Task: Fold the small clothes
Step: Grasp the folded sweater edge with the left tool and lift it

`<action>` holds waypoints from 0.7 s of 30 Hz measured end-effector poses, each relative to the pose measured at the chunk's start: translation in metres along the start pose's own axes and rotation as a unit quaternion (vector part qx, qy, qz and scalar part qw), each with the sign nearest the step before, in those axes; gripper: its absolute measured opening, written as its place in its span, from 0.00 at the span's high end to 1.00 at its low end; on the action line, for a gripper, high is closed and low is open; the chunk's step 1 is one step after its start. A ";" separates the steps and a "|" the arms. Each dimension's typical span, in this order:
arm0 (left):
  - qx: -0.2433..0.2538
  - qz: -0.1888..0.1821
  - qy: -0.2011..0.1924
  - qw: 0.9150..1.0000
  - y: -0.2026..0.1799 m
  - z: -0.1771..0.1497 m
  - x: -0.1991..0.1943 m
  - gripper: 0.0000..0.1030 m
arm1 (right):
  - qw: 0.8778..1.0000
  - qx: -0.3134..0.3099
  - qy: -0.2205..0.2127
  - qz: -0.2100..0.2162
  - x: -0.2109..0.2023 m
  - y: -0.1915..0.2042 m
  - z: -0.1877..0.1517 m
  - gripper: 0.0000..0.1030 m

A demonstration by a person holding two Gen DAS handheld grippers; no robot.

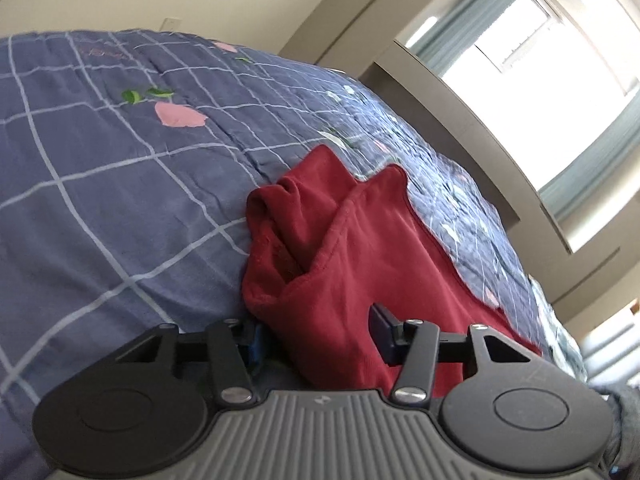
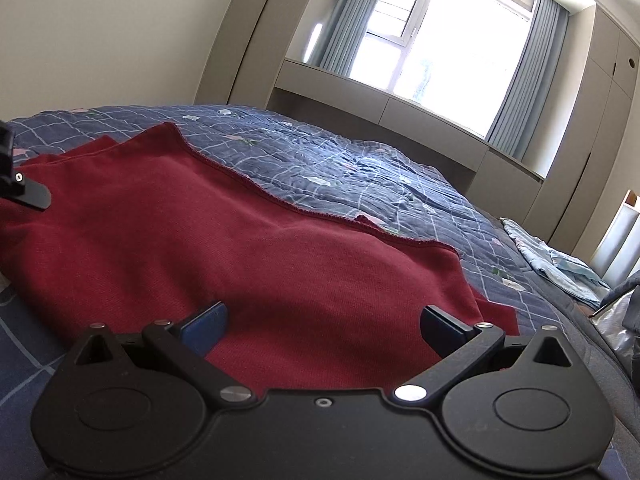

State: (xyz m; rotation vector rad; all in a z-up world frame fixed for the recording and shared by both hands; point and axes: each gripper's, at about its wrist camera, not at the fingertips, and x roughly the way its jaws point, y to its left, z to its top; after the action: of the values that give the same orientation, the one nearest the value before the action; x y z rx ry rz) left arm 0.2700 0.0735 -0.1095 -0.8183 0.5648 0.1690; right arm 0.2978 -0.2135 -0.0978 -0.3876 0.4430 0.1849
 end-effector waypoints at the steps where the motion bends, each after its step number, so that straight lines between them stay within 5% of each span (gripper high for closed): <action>1: -0.008 -0.001 -0.002 1.000 0.001 0.000 0.001 0.46 | 1.000 0.000 0.000 0.000 0.000 0.000 0.000 0.01; 6: -0.024 0.004 -0.018 1.000 0.004 -0.001 0.003 0.53 | 1.000 0.000 0.000 0.000 0.000 0.000 0.000 0.01; 8: -0.032 0.016 -0.019 0.999 0.005 -0.001 0.005 0.77 | 1.000 -0.001 0.000 0.000 0.000 0.000 0.000 0.01; 11: -0.055 -0.004 -0.029 0.998 0.011 -0.001 0.007 0.88 | 1.000 0.001 0.001 0.001 0.000 -0.001 0.000 0.01; 21: 0.073 -0.051 -0.057 0.994 -0.027 0.012 -0.004 0.93 | 0.996 0.078 0.020 0.040 -0.010 -0.050 -0.005 0.01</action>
State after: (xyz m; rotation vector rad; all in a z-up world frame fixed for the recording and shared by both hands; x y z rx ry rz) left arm 0.2806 0.0645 -0.0833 -0.6886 0.4220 0.0783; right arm 0.2997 -0.2621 -0.0810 -0.2203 0.5087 0.2187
